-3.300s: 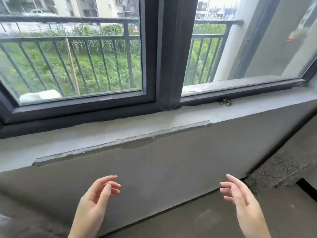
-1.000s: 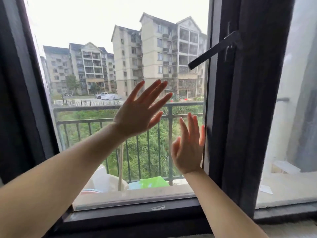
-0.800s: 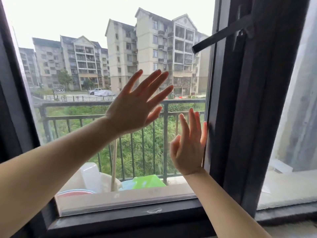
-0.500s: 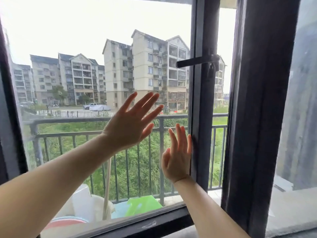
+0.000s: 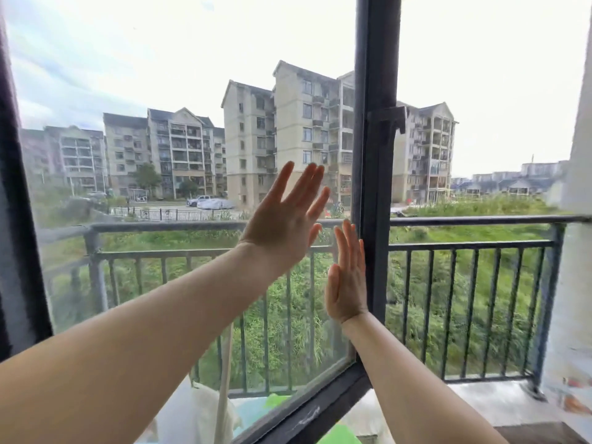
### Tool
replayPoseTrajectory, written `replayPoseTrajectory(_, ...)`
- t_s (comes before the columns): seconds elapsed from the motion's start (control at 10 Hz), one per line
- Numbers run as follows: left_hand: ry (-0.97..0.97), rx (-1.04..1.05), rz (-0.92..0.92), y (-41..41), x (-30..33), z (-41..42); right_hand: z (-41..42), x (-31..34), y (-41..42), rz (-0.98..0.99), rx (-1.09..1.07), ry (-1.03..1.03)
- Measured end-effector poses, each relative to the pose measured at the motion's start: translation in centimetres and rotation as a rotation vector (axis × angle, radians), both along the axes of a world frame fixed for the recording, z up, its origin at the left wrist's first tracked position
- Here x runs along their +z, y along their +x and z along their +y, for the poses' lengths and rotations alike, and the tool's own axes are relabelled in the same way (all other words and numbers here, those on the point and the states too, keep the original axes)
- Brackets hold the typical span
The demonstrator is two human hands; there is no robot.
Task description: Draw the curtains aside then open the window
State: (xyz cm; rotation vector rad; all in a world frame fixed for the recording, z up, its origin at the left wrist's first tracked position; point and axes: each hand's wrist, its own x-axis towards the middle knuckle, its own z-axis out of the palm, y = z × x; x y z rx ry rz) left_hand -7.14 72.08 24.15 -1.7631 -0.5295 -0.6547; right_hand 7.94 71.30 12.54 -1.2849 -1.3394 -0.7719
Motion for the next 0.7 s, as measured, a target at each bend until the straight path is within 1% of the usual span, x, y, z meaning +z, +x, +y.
replayPoseTrajectory(0.2,0.054,0.302,0.009,3.1,-0.2,6.0,9.0,-0.2,1.6,0.028,0.196,-0.002)
replayPoseTrajectory(0.3,0.088,0.412,0.019,4.2,-0.1,7.5,11.5,-0.2,1.7,0.043,0.281,-0.025)
replayPoseTrajectory(0.4,0.088,0.444,0.033,4.5,0.0,7.7,11.5,-0.2,2.0,0.05,0.286,-0.079)
replayPoseTrajectory(0.5,0.011,0.404,0.007,4.1,-0.2,7.1,9.5,0.4,1.9,0.082,0.264,-0.227)
replayPoseTrajectory(0.6,-0.286,0.167,-0.041,3.5,0.4,5.6,5.5,0.9,1.2,0.272,0.271,-0.549)
replayPoseTrajectory(0.7,-0.666,-0.095,-0.086,1.8,-0.2,3.2,0.5,-1.3,0.2,0.537,0.292,-0.784)
